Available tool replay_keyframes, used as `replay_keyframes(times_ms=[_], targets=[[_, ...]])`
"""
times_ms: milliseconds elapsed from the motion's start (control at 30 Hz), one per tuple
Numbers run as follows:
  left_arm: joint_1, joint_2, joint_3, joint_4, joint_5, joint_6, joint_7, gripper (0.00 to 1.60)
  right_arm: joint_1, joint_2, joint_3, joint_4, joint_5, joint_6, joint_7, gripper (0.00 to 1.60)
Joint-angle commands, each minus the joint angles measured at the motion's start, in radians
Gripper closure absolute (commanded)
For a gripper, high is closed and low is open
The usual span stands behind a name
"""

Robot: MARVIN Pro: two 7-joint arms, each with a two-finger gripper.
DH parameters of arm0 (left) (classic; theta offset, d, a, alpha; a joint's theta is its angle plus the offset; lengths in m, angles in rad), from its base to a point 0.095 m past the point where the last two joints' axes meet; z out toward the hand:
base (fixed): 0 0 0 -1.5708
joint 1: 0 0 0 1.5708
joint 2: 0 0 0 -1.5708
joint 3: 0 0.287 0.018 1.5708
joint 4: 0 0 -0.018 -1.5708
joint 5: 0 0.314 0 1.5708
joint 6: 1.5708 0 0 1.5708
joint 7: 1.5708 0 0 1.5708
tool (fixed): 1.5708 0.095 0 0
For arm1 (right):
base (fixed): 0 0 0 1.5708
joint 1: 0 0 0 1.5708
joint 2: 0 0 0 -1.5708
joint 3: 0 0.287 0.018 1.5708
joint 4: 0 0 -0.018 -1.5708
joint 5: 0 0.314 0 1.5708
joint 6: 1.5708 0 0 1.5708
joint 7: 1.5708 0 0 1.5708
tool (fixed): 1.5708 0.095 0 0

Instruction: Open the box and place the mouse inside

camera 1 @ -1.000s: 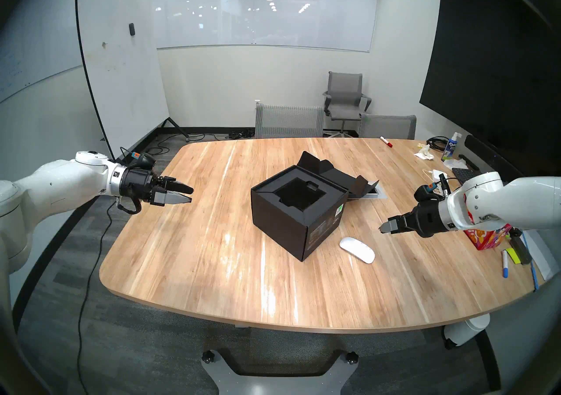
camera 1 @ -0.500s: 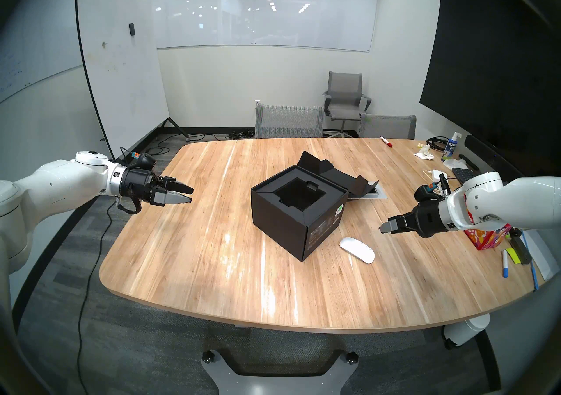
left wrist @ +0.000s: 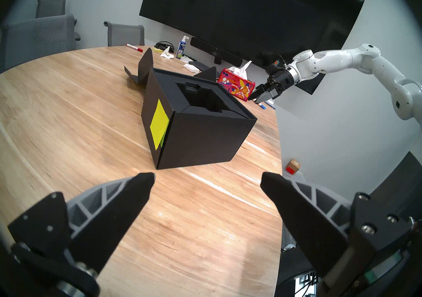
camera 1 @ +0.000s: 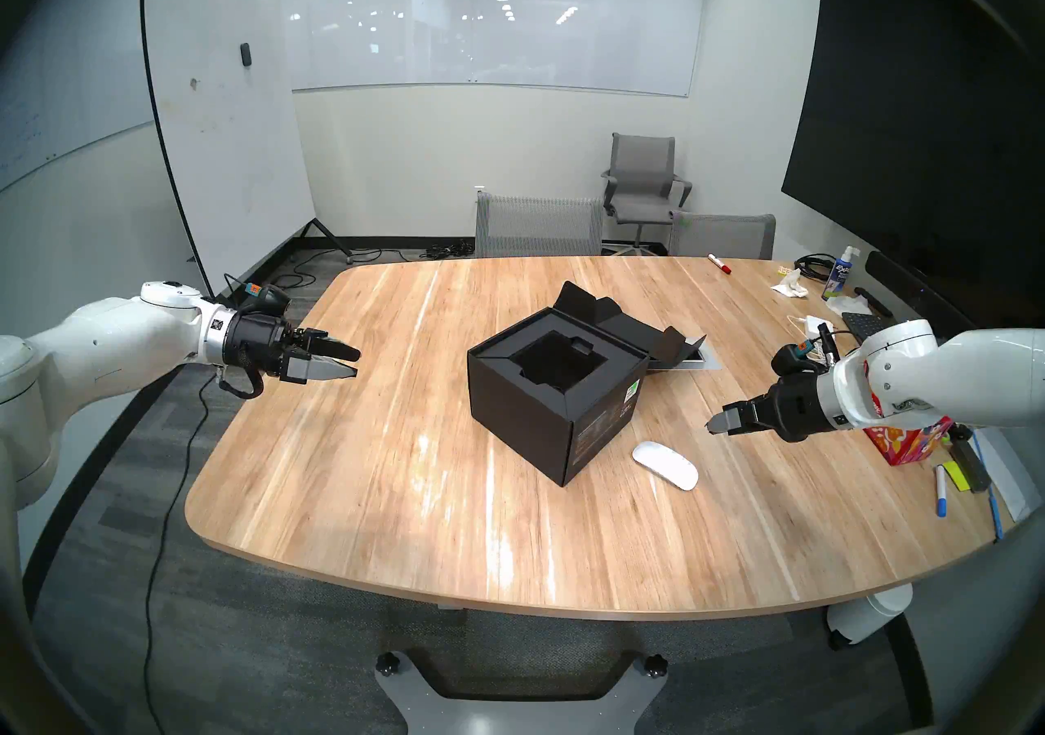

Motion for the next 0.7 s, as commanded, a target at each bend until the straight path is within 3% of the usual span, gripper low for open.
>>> replay_keyframes(times_ms=[0,667], targets=[[-0.016,0.002,-0.007,-0.003,-0.009,0.003,-0.006,0.00,0.017,0.001,0.007,-0.002,-0.003,-0.001,-0.002,0.00],[-0.016,0.002,-0.006,-0.003,-0.009,0.002,-0.006,0.00,0.017,0.001,0.007,-0.002,-0.003,-0.001,-0.002,0.00]])
